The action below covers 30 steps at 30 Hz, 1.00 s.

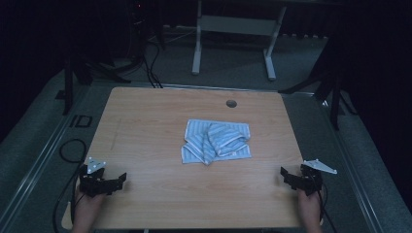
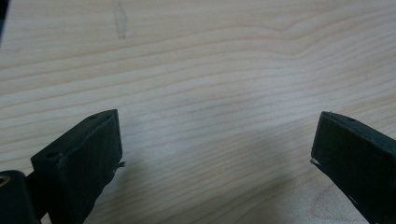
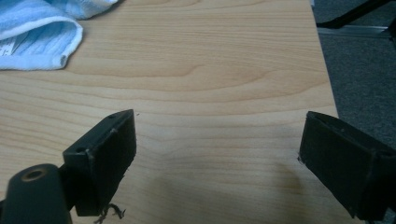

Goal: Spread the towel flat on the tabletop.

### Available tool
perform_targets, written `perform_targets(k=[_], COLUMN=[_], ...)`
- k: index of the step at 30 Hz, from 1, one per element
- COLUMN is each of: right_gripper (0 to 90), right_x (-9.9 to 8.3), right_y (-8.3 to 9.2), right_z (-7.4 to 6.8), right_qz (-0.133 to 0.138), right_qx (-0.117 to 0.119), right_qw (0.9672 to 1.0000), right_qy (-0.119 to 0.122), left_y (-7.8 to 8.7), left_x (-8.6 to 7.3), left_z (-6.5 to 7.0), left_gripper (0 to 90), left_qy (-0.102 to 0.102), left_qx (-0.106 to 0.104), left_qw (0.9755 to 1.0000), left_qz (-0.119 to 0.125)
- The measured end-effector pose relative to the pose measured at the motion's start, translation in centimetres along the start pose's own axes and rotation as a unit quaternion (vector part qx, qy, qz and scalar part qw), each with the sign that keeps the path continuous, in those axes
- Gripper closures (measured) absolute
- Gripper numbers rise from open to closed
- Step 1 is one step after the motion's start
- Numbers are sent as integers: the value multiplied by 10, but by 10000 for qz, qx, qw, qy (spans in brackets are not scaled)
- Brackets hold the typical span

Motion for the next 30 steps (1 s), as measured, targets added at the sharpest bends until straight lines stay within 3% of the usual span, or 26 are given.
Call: perform_targets(k=[4,6,7,9,14,17,18,19,20,21,22,23,24,25,26,28,29,30], right_gripper=[107,107,107,107,107,129,143,145,145,144,144,142,142,140,140,144,146,146], right_x=[0,-2,-2,-2,-3,-3,-3,1,1,7,7,12,12,14,17,23,31,31], right_y=[0,-1,-1,-1,2,3,3,7,7,11,11,12,12,12,11,9,5,5], right_z=[-1,-3,-3,-4,-8,-13,-17,-24,-24,-34,-34,-42,-42,-46,-51,-60,-68,-68], right_qz=[-26,-131,-176,-193,-362,-620,-813,-930,-930,-1123,-1123,-1284,-1284,-1361,-1449,-1612,-1682,-1682], right_qx=[3,52,82,101,238,293,360,302,302,527,527,833,833,968,1176,1322,1478,1478], right_qw=[10000,9998,9996,9995,9987,9971,9951,9924,9924,9874,9874,9824,9824,9800,9760,9701,9644,9644], right_qy=[52,158,210,234,273,316,428,743,743,985,985,1075,1075,1084,1122,1240,1405,1405], left_y=[4,3,3,1,-4,-7,-8,-9,-9,-10,-11,-13,-13,-16,-17,-20,-22,-23], left_x=[2,0,0,-2,-3,-2,-1,2,2,3,5,7,7,8,9,10,11,11], left_z=[1,9,9,16,37,53,59,70,70,75,79,87,87,92,97,106,113,118], left_gripper=[17,17,17,17,18,18,18,18,18,18,18,18,18,18,18,18,18,18], left_qy=[-49,-466,-466,-724,-712,-941,-1009,-1022,-1022,-1042,-1010,-1008,-1008,-1073,-1114,-1195,-1249,-1294], left_qx=[-112,-68,-68,-9,-410,-433,-503,-651,-651,-744,-850,-977,-977,-1030,-1064,-1163,-1238,-1288], left_qw=[9999,9985,9985,9964,9917,9865,9847,9823,9823,9812,9805,9786,9786,9766,9756,9729,9709,9692], left_qz=[4,-286,-286,-443,-988,-1271,-1329,-1428,-1428,-1447,-1456,-1507,-1507,-1553,-1565,-1601,-1624,-1653])
Point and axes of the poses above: each handheld gripper's, and its own axes: y roughly backward along the jaws, x roughly out of its top, z roughly to its right, the point moved 6 cm from there along -y, roughly forward along the jaws, and after that the axes turned 12 degrees about y, right-handed, at the moved point
